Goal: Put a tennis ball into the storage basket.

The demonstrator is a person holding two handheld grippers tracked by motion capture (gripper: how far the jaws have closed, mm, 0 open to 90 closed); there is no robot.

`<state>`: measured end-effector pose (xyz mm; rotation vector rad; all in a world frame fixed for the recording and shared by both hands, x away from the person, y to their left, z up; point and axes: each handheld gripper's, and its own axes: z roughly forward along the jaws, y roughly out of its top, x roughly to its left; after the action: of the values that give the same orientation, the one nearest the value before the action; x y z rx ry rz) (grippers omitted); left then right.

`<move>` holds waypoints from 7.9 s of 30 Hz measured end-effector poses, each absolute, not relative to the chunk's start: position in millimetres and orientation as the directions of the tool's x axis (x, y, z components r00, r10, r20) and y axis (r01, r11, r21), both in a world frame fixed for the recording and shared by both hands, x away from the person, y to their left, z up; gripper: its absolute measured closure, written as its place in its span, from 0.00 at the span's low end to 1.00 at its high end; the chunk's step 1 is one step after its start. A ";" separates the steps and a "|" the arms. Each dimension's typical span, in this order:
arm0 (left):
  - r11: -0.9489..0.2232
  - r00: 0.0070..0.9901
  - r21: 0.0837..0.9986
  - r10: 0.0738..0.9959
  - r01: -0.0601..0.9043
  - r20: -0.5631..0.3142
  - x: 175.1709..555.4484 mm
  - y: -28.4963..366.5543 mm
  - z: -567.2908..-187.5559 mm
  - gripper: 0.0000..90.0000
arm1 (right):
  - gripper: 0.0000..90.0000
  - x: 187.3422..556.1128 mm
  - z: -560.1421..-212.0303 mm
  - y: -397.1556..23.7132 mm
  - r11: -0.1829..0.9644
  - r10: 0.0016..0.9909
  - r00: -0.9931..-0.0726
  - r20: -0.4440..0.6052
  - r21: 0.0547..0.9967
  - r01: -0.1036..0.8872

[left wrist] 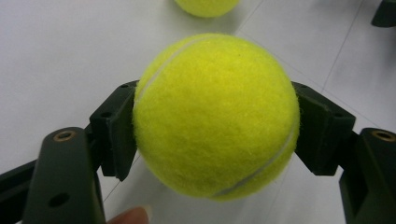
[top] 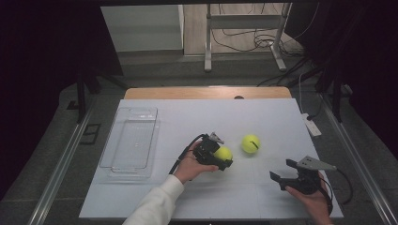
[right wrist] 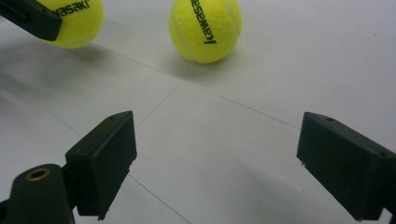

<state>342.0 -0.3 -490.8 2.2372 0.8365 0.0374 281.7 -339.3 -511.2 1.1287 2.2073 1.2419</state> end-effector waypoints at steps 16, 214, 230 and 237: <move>-0.472 0.784 0.699 0.585 0.537 -0.207 332.2 15.4 -481.0 0.30 | 0.14 281.6 -511.8 -339.0 0.292 0.789 -0.610 0.064 0.835 0.466; -0.003 0.468 0.885 0.850 0.465 -0.243 315.4 219.5 -424.9 0.30 | 0.14 285.4 -512.8 -336.6 0.301 0.793 -0.607 0.051 0.834 0.463; 0.030 0.416 0.886 0.875 0.463 -0.247 317.3 237.5 -426.9 0.30 | 0.14 285.5 -513.1 -336.4 0.302 0.792 -0.609 0.051 0.833 0.463; 0.058 0.388 0.882 0.883 0.468 -0.265 319.8 243.8 -427.9 0.30 | 0.14 285.1 -512.6 -336.7 0.298 0.794 -0.606 0.052 0.835 0.462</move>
<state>319.8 243.8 -427.9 1.5765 1.2379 0.4851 285.1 -336.7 -512.6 1.1275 2.2000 1.2250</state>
